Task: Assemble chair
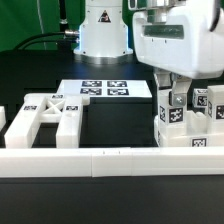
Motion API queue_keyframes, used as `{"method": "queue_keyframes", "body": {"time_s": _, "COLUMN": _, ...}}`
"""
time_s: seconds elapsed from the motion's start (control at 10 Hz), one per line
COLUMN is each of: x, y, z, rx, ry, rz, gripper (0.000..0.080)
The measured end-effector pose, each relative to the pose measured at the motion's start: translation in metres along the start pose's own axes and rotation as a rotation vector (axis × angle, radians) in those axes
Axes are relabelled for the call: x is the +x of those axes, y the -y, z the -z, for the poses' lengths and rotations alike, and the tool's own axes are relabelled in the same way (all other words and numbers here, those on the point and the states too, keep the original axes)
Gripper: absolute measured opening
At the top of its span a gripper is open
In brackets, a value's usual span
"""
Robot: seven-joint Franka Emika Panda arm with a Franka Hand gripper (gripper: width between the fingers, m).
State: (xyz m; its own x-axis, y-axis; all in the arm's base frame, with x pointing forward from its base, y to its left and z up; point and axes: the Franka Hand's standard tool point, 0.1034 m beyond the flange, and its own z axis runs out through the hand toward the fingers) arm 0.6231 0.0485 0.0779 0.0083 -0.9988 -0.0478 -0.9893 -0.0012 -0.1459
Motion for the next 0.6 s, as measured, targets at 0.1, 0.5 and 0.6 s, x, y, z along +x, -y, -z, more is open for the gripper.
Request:
{"method": "queue_keyframes", "body": {"time_s": 0.1, "x": 0.0002, "y": 0.0001, "z": 0.0003, "rx": -0.001, "ry": -0.001, "rz": -0.054, "gripper": 0.0287}}
{"method": "queue_keyframes", "body": {"time_s": 0.5, "x": 0.0006, "y": -0.0012, "z": 0.0000, "rx": -0.010, "ry": 0.010, "rz": -0.148, "gripper": 0.0361}}
{"method": "queue_keyframes", "body": {"time_s": 0.6, "x": 0.0005, "y": -0.0011, "z": 0.0002, "rx": -0.009, "ry": 0.010, "rz": -0.136, "gripper": 0.0544}}
